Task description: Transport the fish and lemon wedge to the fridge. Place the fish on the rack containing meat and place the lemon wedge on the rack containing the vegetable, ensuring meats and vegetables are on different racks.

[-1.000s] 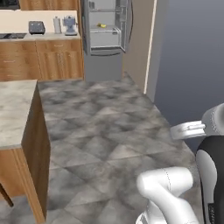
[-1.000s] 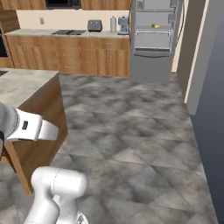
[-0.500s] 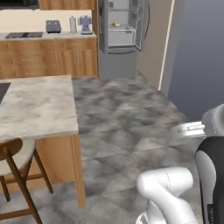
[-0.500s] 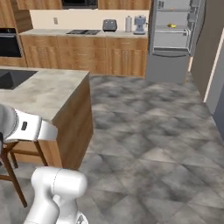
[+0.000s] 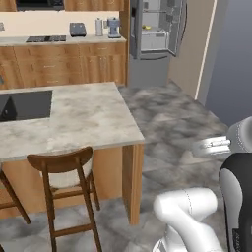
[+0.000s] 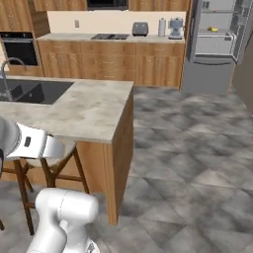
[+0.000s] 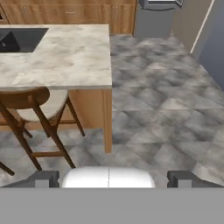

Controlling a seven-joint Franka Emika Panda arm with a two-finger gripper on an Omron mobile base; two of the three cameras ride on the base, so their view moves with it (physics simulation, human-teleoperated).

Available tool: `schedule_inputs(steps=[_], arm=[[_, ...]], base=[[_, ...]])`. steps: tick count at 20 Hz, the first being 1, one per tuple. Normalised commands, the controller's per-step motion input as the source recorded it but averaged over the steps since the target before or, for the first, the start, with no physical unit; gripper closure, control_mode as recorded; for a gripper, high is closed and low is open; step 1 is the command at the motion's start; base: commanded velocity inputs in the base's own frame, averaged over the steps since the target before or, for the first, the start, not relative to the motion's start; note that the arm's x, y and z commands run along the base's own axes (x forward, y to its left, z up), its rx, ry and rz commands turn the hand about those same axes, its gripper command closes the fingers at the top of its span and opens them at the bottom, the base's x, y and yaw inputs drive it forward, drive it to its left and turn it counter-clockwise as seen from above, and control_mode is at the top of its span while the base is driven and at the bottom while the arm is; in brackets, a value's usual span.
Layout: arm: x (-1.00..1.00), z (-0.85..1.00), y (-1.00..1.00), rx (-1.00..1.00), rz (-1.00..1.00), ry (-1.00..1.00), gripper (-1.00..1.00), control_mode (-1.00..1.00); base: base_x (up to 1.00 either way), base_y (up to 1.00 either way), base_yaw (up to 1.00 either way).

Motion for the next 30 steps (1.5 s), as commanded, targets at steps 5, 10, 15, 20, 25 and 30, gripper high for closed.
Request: schedule_inputs(steps=[5, 10, 15, 20, 25, 30], arm=[[0.0, 0.0, 0.0, 0.0, 0.0, 0.0, -1.0, 1.0], [0.0, 0.0, 0.0, 0.0, 0.0, 0.0, -1.0, 1.0], [0.0, 0.0, 0.0, 0.0, 0.0, 0.0, -1.0, 1.0], [0.0, 0.0, 0.0, 0.0, 0.0, 0.0, -1.0, 1.0], [0.0, 0.0, 0.0, 0.0, 0.0, 0.0, -1.0, 1.0], [0.0, 0.0, 0.0, 0.0, 0.0, 0.0, -1.0, 1.0]], base=[[-0.32, 1.0, 0.0], [-0.42, 1.0, 0.0], [-0.16, 1.0, 0.01], [-0.1, 1.0, 0.01], [-0.36, 1.0, 0.0], [-0.4, 1.0, 0.04]])
